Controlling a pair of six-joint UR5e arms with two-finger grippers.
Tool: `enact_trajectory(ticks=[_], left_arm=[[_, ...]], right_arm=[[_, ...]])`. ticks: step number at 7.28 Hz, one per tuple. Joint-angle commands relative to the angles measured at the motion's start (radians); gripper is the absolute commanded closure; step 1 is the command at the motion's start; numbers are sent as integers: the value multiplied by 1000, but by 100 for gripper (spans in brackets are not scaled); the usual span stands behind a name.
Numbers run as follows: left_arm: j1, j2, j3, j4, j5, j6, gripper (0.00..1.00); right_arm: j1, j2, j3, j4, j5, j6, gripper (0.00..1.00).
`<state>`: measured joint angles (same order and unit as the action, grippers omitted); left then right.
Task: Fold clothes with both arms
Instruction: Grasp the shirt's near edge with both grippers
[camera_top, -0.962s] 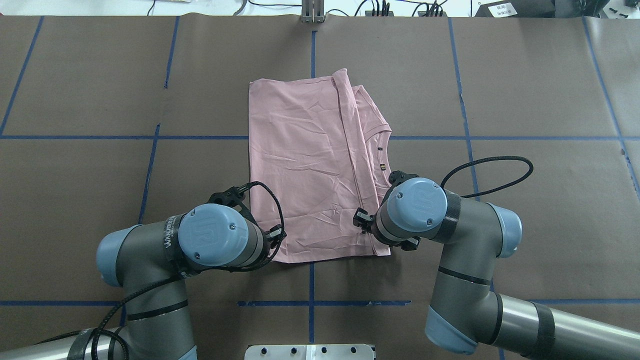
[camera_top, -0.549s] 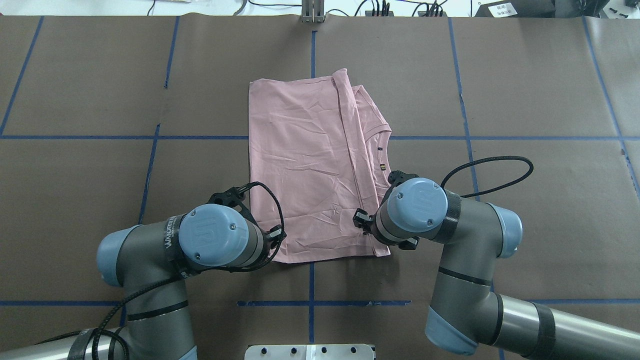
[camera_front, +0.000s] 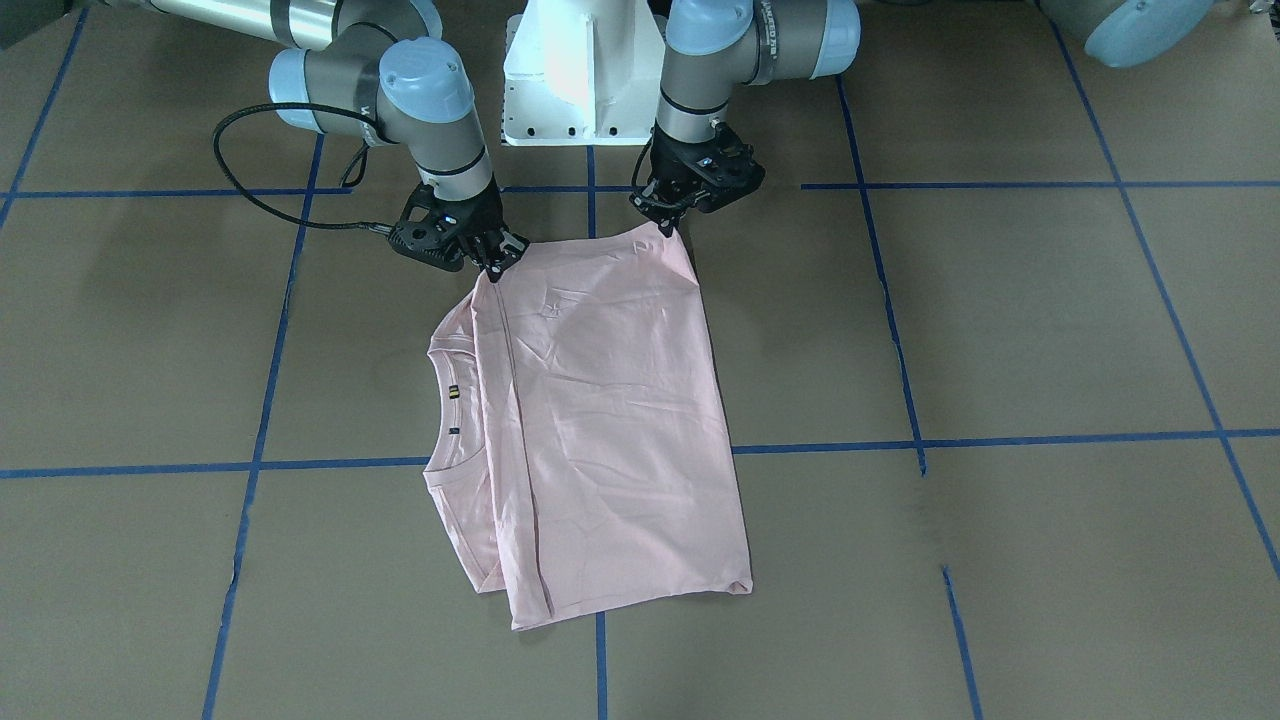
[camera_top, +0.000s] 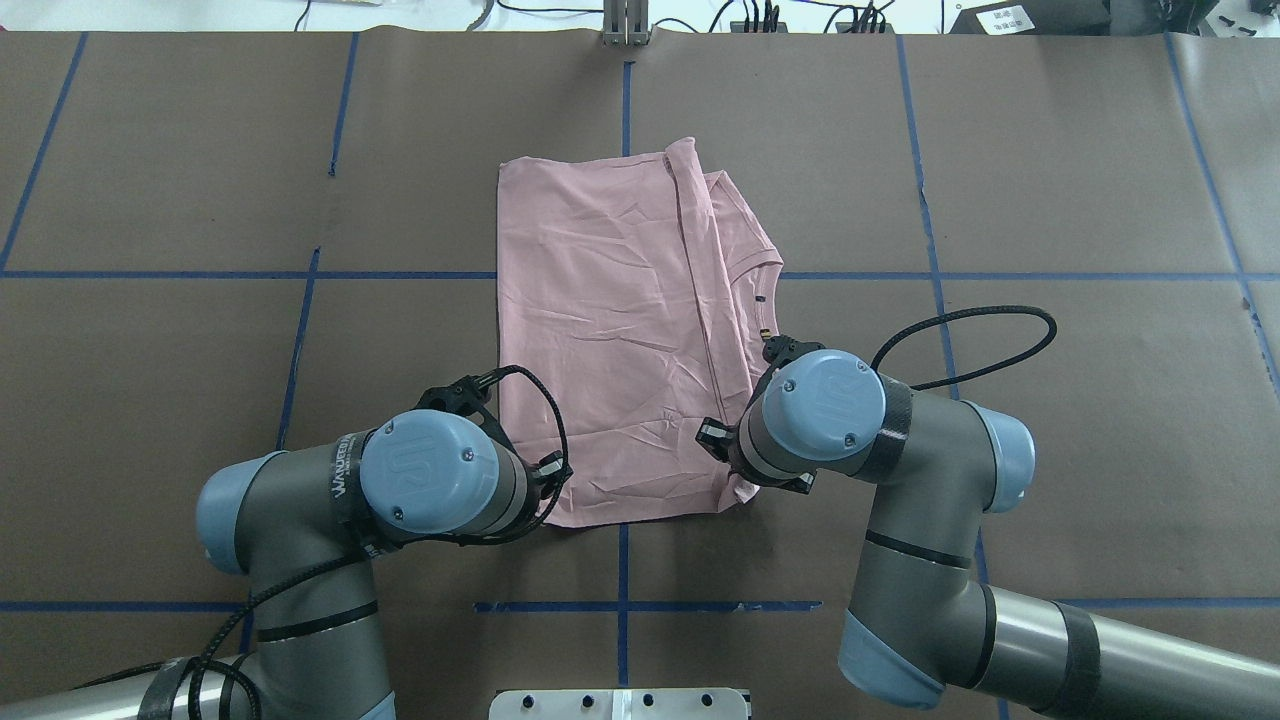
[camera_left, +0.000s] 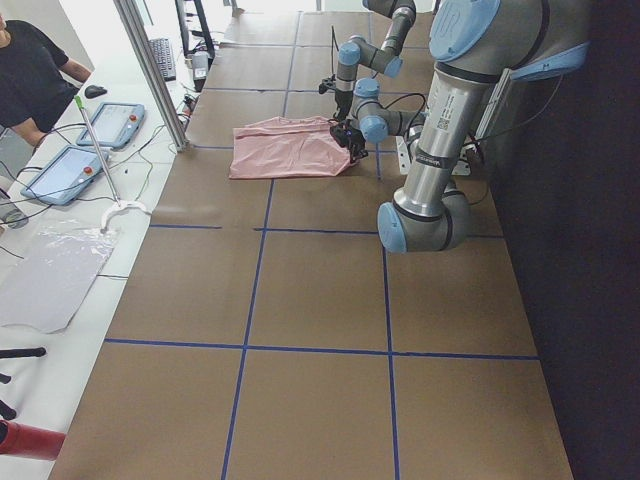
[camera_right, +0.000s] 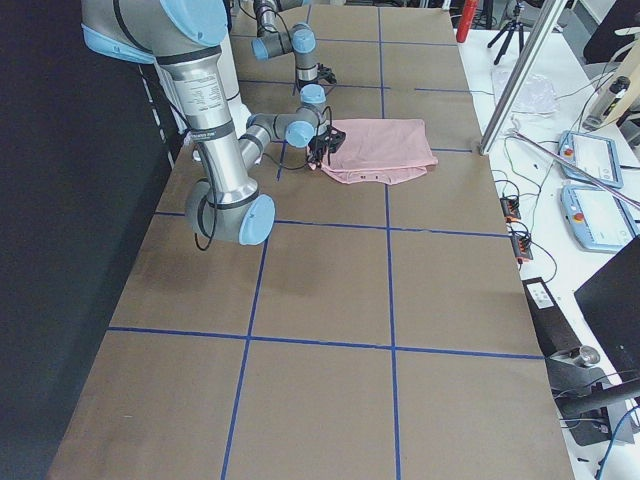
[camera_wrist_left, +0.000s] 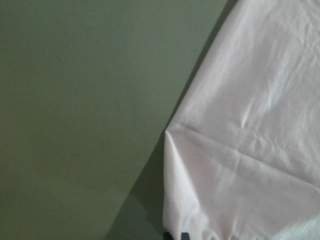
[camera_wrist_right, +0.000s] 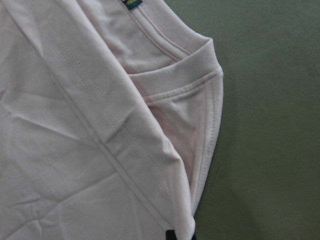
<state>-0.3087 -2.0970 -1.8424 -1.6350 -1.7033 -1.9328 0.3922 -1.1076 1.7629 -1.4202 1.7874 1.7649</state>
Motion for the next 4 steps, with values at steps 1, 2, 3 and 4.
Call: enact_trajectory(ticks=[1, 2, 3, 4], left_arm=[[0, 0, -3, 0, 1, 0, 100], [2, 0, -11, 3, -2, 2, 100], [5, 5, -14, 4, -3, 23, 100], [26, 6, -32, 7, -1, 58, 100]], right_arm=[[14, 15, 7, -2, 10, 1, 100], [16, 15, 32, -11, 15, 1, 100], [17, 3, 65, -12, 26, 1, 100], [17, -4, 90, -11, 30, 2, 100]])
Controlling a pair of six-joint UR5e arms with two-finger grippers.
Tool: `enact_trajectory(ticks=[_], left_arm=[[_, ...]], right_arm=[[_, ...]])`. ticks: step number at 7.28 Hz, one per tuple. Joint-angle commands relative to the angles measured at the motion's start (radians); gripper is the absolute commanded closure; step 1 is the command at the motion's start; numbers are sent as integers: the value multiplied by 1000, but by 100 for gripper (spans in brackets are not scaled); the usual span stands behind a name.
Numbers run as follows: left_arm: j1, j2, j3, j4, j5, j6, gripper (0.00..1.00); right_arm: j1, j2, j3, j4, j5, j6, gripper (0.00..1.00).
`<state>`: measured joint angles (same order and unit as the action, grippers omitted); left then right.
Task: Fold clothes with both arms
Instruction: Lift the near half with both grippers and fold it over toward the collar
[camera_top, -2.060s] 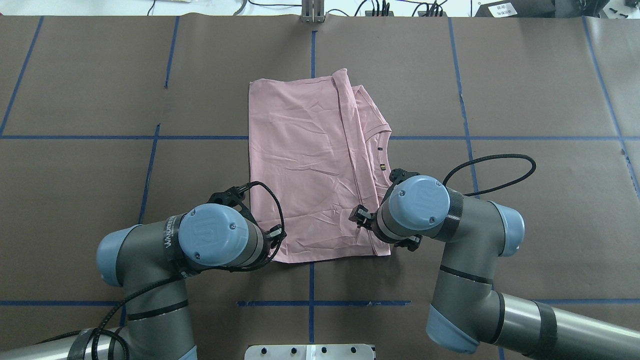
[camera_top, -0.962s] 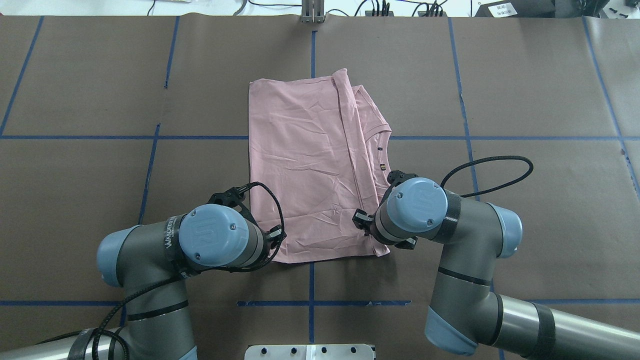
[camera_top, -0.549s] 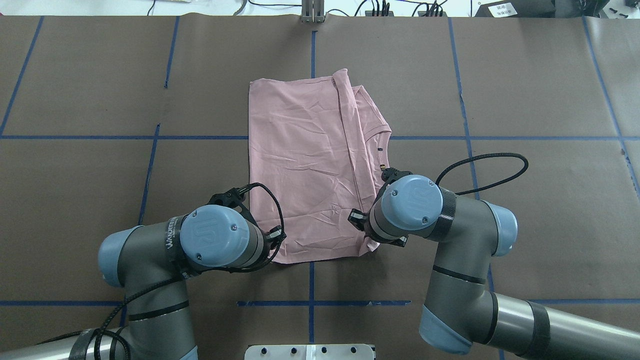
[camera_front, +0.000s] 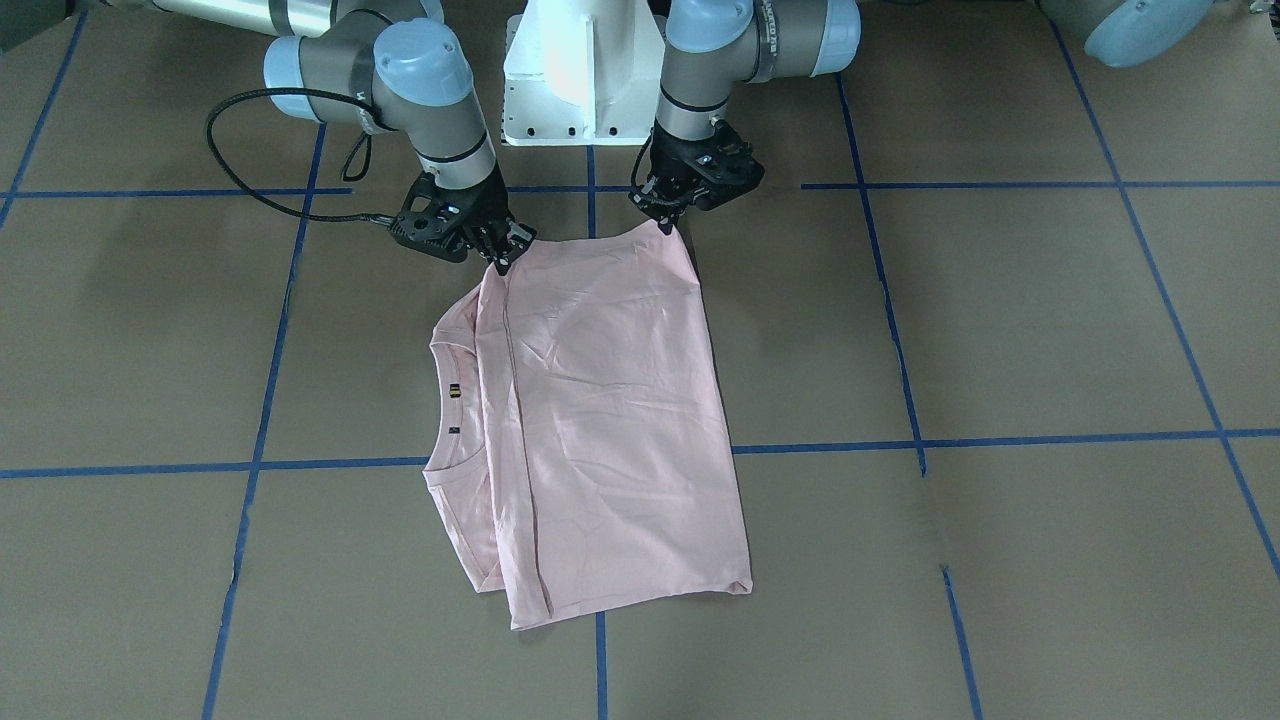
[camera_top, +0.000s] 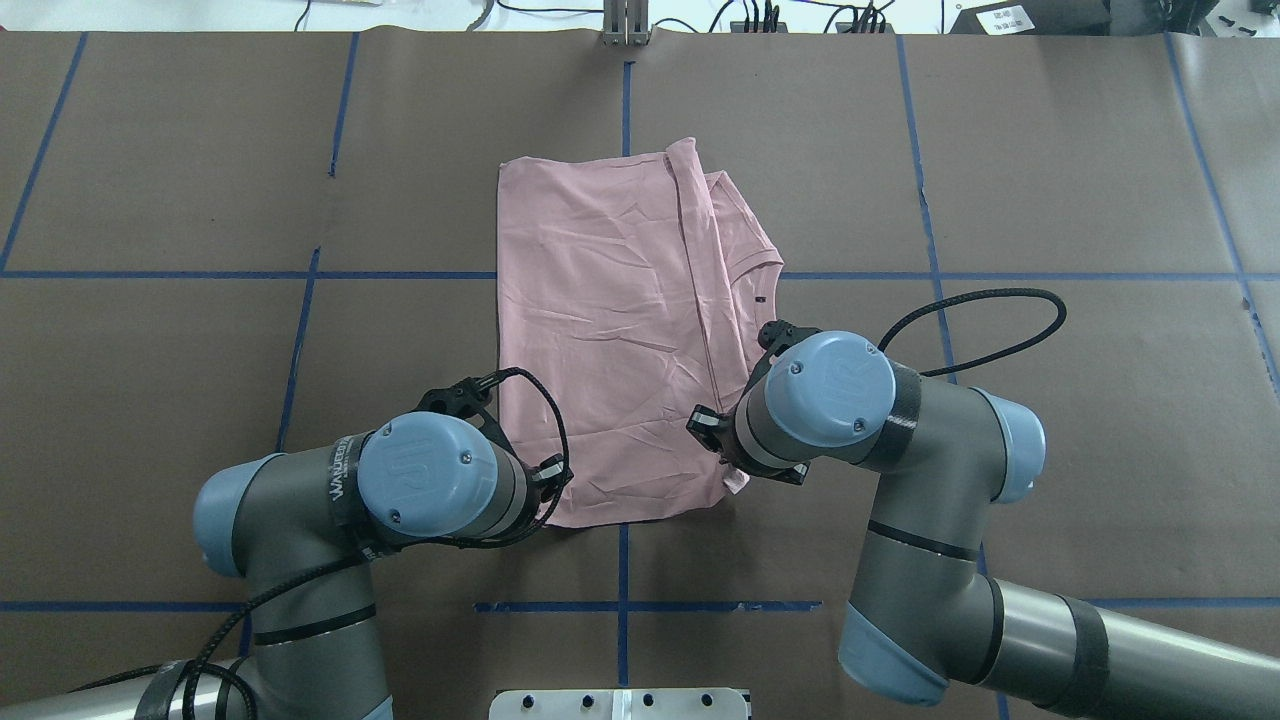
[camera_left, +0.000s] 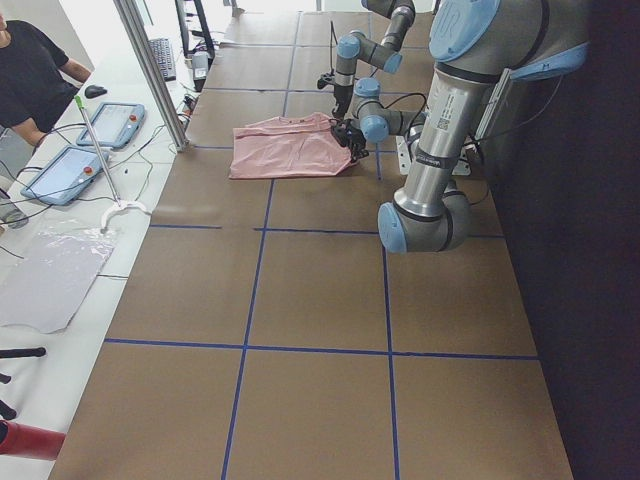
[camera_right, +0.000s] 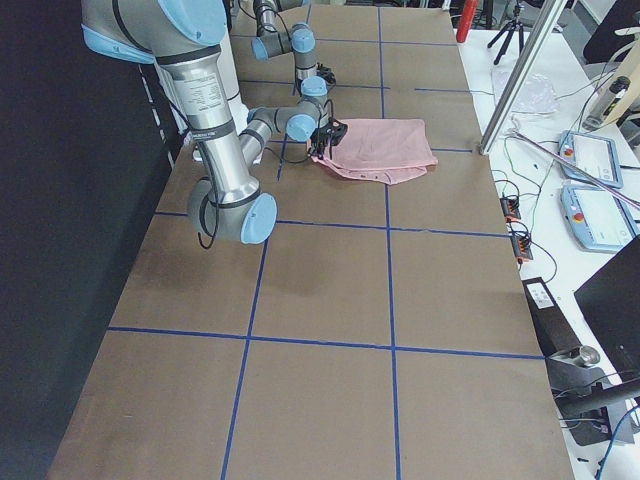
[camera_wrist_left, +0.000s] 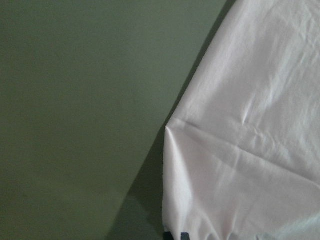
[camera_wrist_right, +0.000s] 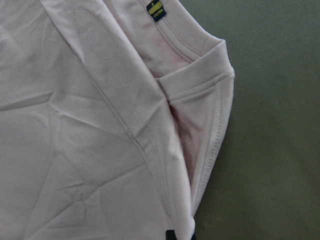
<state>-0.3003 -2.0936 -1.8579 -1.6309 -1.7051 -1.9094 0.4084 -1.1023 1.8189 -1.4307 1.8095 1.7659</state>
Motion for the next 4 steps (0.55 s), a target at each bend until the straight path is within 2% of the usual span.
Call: enact_trajectory(ticks=[1, 2, 4], left_arm=[[54, 15, -47, 19, 2, 35, 100], [87, 53, -114, 28, 2, 35, 100], [122, 87, -280, 170, 1, 35, 100]], right_arm=[[-12, -36, 75, -1, 8, 1, 100], [-35, -69, 132, -1, 13, 1, 100], [-78, -96, 187, -1, 24, 9, 100]])
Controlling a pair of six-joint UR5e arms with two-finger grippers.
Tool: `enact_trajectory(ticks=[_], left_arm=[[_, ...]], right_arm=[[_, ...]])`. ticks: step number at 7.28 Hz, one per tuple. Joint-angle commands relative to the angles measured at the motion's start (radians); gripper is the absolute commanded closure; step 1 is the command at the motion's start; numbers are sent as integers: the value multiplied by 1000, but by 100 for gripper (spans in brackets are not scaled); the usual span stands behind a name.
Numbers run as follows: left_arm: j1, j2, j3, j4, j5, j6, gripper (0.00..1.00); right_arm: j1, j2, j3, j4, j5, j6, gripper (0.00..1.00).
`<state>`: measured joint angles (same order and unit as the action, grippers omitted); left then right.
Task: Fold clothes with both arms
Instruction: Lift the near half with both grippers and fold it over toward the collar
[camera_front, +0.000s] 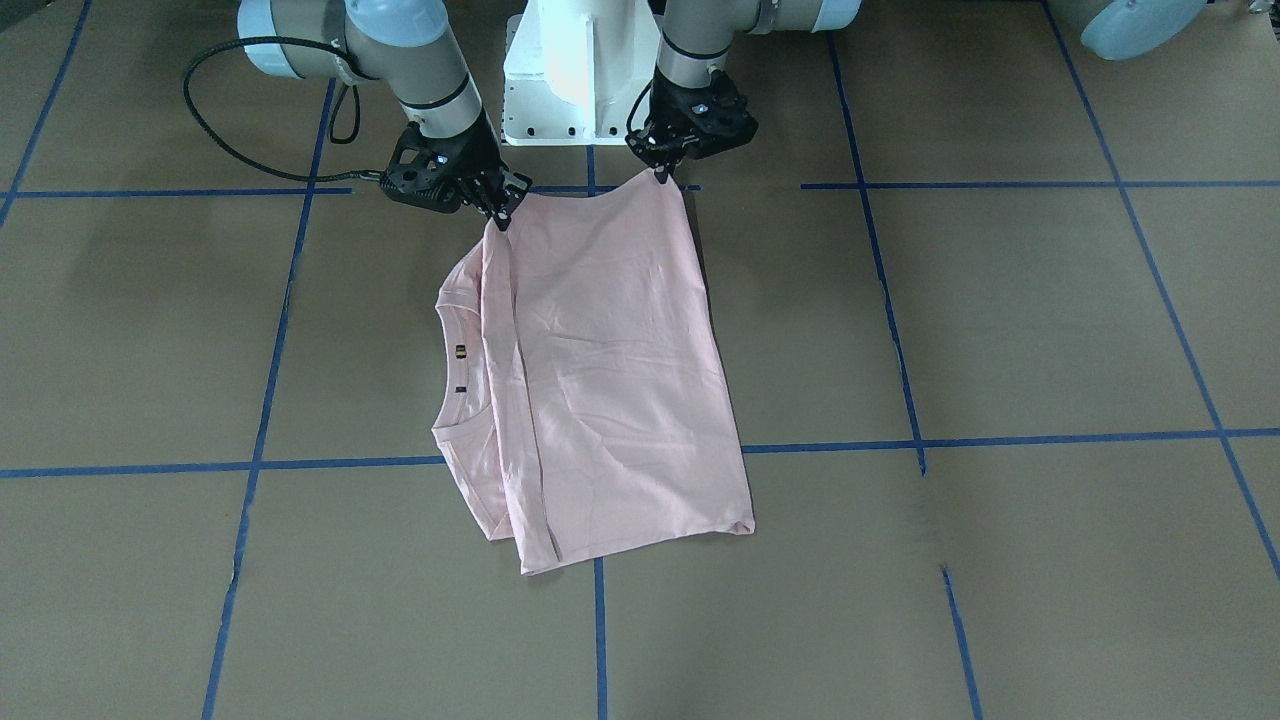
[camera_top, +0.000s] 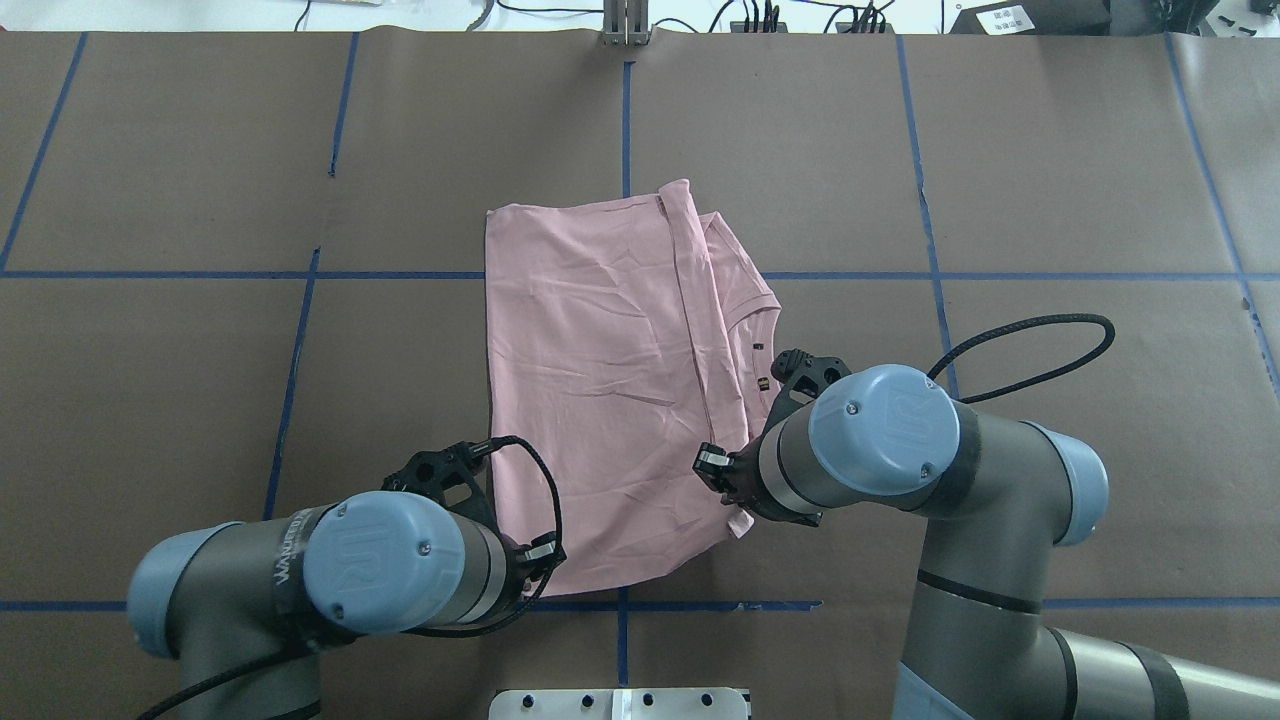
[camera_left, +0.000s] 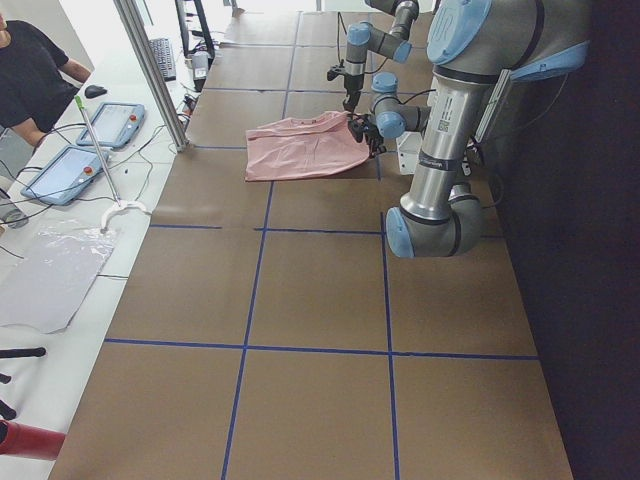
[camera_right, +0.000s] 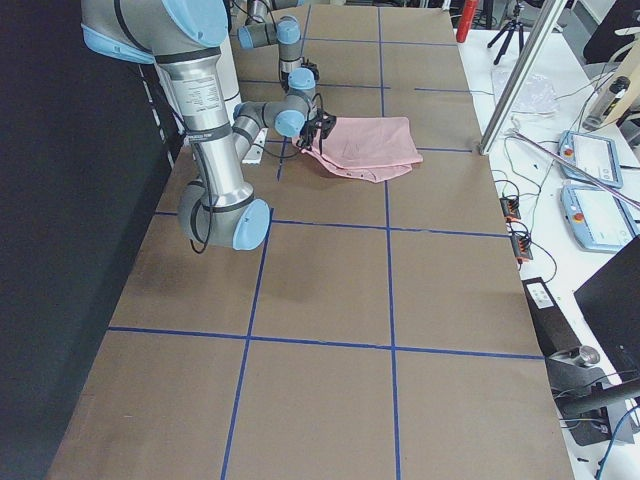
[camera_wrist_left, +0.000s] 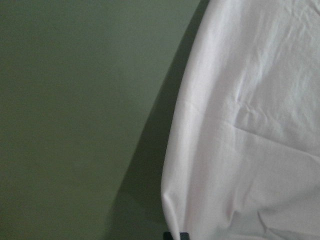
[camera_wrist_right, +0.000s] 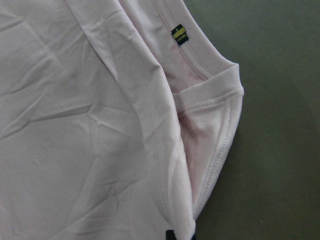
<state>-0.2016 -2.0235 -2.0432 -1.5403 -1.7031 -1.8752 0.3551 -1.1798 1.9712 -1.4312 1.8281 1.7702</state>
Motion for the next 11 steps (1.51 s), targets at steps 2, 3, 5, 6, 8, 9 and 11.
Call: enact_trajectory(ticks=[2, 3, 5, 6, 8, 9, 11], left_arm=[[27, 9, -83, 83, 0, 10, 100], [-7, 5, -65, 83, 0, 65, 100], [-111, 2, -22, 77, -3, 131, 100], [-140, 0, 1, 42, -3, 164, 100], [-150, -1, 47, -38, -3, 162, 100], [-154, -1, 47, -43, -3, 159, 100], [-198, -7, 58, -44, -3, 165, 100]], right_arm=[[-42, -12, 40, 5, 6, -1, 100], [-19, -9, 26, 14, -3, -20, 100], [72, 11, -30, 12, -4, -90, 100], [97, 29, -55, 12, -4, -97, 100], [140, 98, -118, 18, -4, -97, 100], [150, 118, -142, 28, -4, -98, 100], [186, 133, -213, 89, -4, -101, 100]])
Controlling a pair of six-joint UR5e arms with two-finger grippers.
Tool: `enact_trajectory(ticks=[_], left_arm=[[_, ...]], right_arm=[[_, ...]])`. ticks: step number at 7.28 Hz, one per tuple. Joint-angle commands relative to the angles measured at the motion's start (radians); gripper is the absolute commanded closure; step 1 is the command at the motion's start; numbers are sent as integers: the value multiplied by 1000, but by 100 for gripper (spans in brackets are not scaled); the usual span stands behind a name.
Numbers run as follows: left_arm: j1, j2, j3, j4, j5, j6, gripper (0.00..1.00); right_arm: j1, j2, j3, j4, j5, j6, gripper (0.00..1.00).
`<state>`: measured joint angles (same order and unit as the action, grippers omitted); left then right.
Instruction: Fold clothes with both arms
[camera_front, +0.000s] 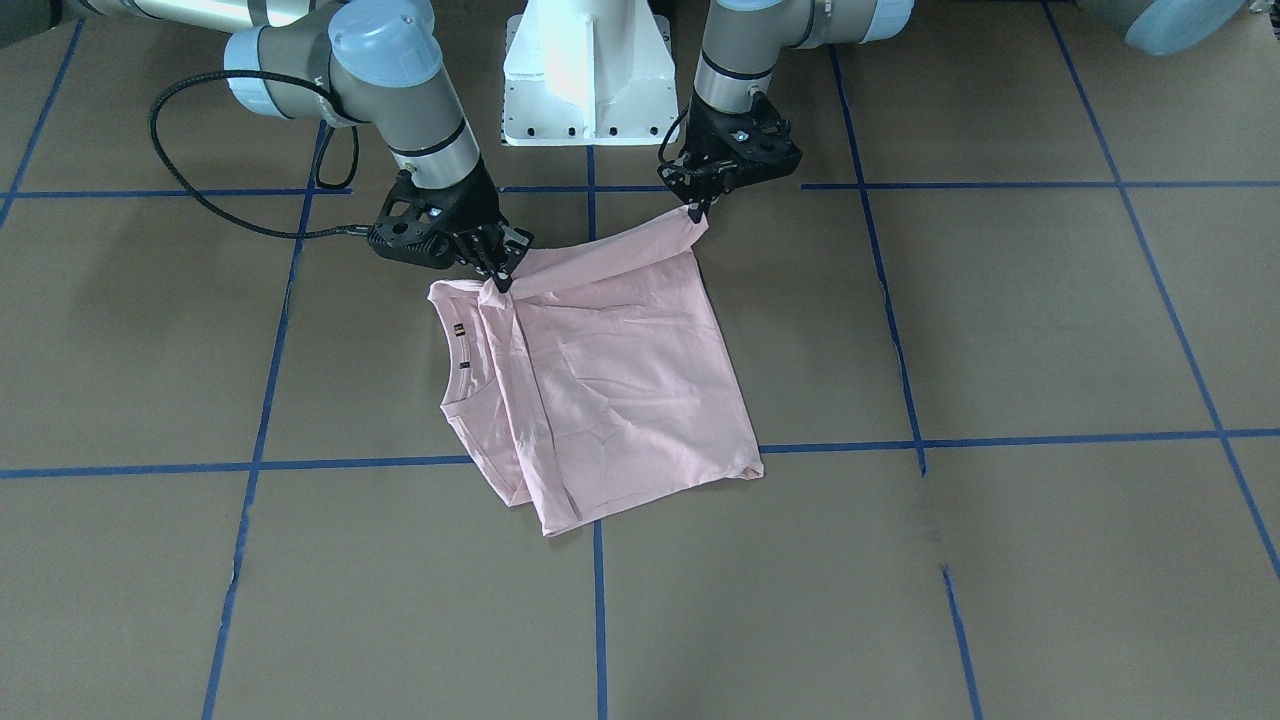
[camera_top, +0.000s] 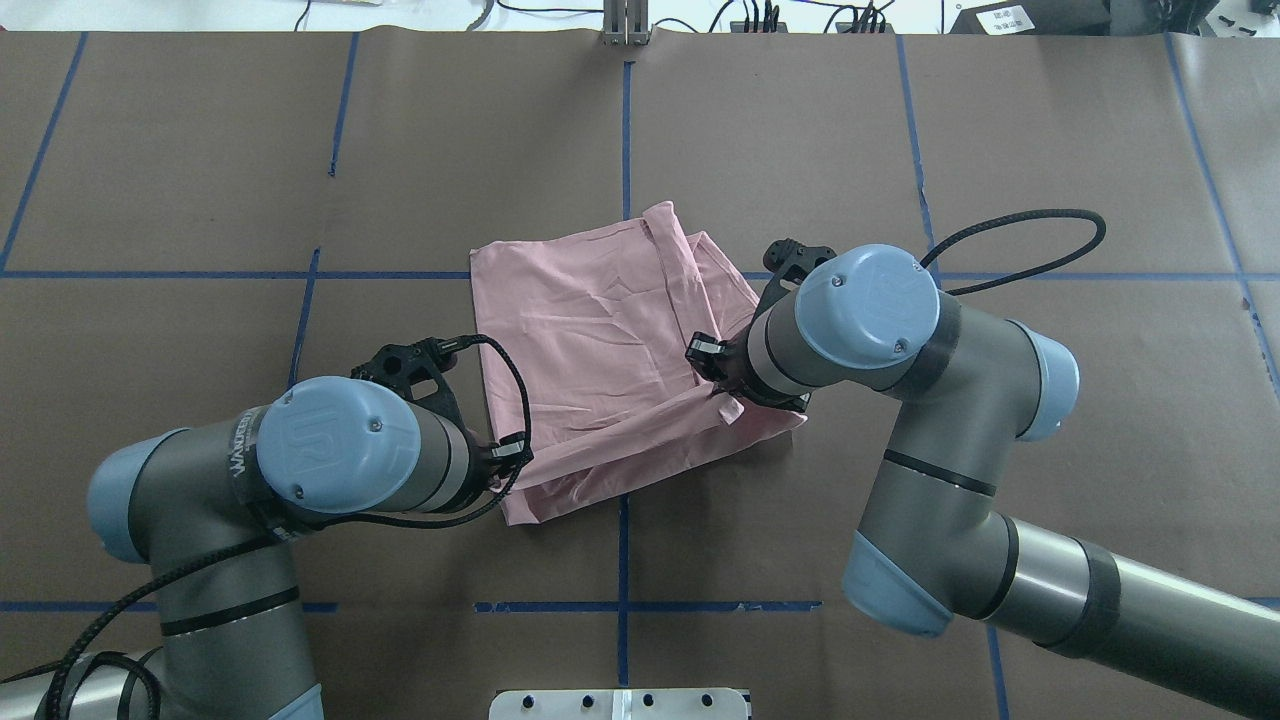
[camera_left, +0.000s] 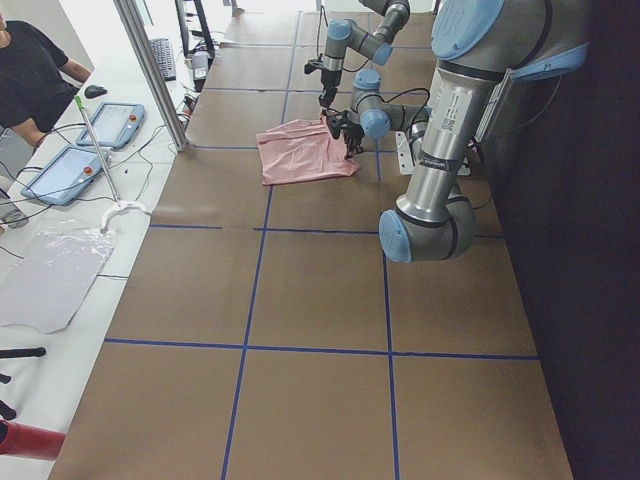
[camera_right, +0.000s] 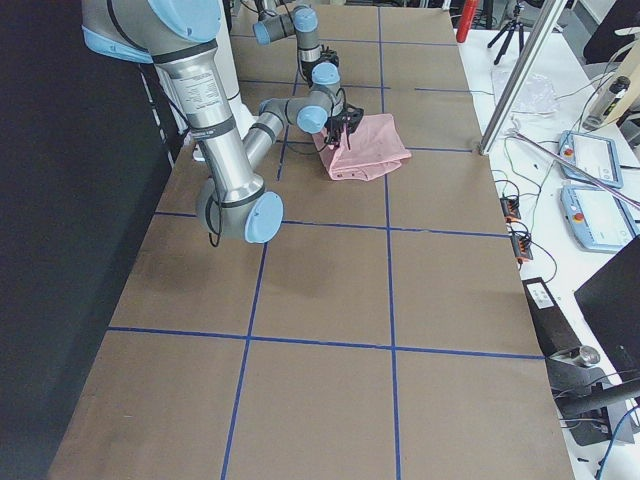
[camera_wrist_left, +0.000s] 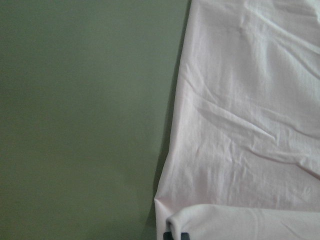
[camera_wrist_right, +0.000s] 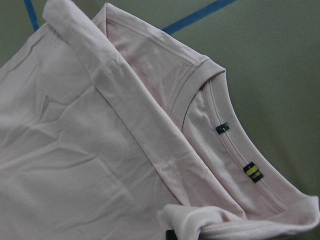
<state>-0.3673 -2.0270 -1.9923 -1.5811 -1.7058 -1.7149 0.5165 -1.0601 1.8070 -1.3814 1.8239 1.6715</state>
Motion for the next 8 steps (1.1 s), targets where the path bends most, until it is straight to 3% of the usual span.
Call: enact_trajectory(ticks=[1, 2, 3, 4, 5, 6, 8], left_arm=[[-103, -53, 82, -13, 0, 9, 100], [-183, -100, 198, -66, -2, 23, 100], [-261, -145, 342, -176, -5, 82, 86], [-309, -154, 462, -273, -2, 153, 20], [-337, -156, 502, -318, -2, 216, 0], [-355, -156, 503, -318, -3, 224, 0], [-387, -156, 501, -321, -9, 288, 0]], right_arm=[[60, 73, -154, 74, 2, -30, 100], [115, 183, -292, 103, 8, -35, 100], [188, 300, -448, 140, 56, -41, 100], [227, 410, -629, 209, 49, -42, 100], [246, 425, -715, 291, 29, -59, 1], [246, 430, -753, 309, -18, -91, 0], [302, 428, -787, 309, -17, -136, 0]])
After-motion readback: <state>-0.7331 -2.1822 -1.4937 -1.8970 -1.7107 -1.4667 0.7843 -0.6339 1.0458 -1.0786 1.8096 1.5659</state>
